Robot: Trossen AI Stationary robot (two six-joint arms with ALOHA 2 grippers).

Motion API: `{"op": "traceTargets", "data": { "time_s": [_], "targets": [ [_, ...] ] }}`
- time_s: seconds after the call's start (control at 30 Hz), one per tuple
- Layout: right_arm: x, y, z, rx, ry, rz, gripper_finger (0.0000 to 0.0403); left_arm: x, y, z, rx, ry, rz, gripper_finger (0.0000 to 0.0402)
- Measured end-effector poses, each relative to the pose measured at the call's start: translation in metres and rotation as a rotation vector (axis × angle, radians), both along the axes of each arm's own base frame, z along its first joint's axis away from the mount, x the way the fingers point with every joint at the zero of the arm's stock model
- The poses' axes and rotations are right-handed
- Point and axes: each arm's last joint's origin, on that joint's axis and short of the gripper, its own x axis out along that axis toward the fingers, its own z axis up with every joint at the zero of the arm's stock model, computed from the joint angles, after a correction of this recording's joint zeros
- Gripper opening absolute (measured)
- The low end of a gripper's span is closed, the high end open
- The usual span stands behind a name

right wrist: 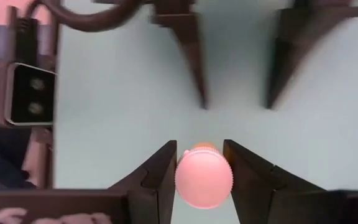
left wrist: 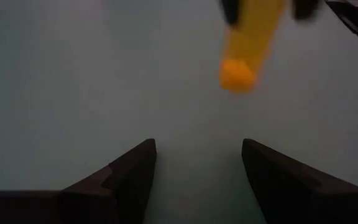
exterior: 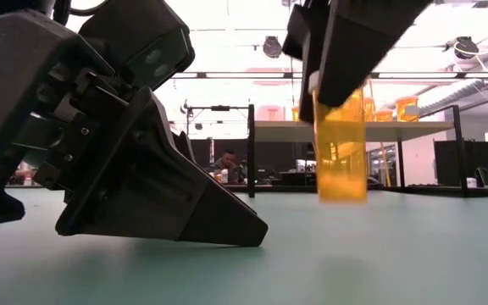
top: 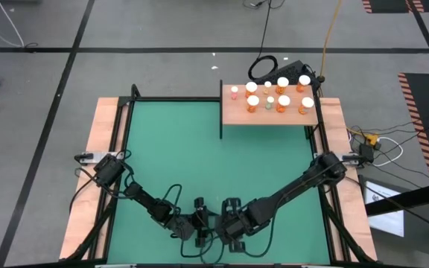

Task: Pick and place medicine bottles onto shelf by color
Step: Put the light orange pill bottle on the shelf

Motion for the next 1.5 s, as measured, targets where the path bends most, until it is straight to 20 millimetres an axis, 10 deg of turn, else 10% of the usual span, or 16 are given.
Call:
{"op": "traceTargets", "data": {
  "time_s": [0.67, 0.83, 1.2, 1.5],
  "targets": [
    [-0.025, -0.131, 0.116, -0.225, -0.118, -0.044, 0.0116, 0.003, 0.007, 0.002, 0.049, -0.017, 0.061, 0.0244],
    [-0.03, -0.17, 0.136, -0.266, -0.167, -0.051, 0.0116, 0.005, 0.008, 0.034, 0.077, -0.087, 0.046, 0.0244],
    [-0.04, -0.249, 0.153, -0.314, -0.186, -0.097, 0.0116, 0.001, 0.046, 0.105, 0.239, -0.093, 0.166, 0.0243],
    [-0.05, -0.317, 0.155, -0.28, -0.212, -0.119, 0.0116, 0.0, 0.083, 0.109, 0.247, 0.031, 0.31, 0.0243]
  ]
}}
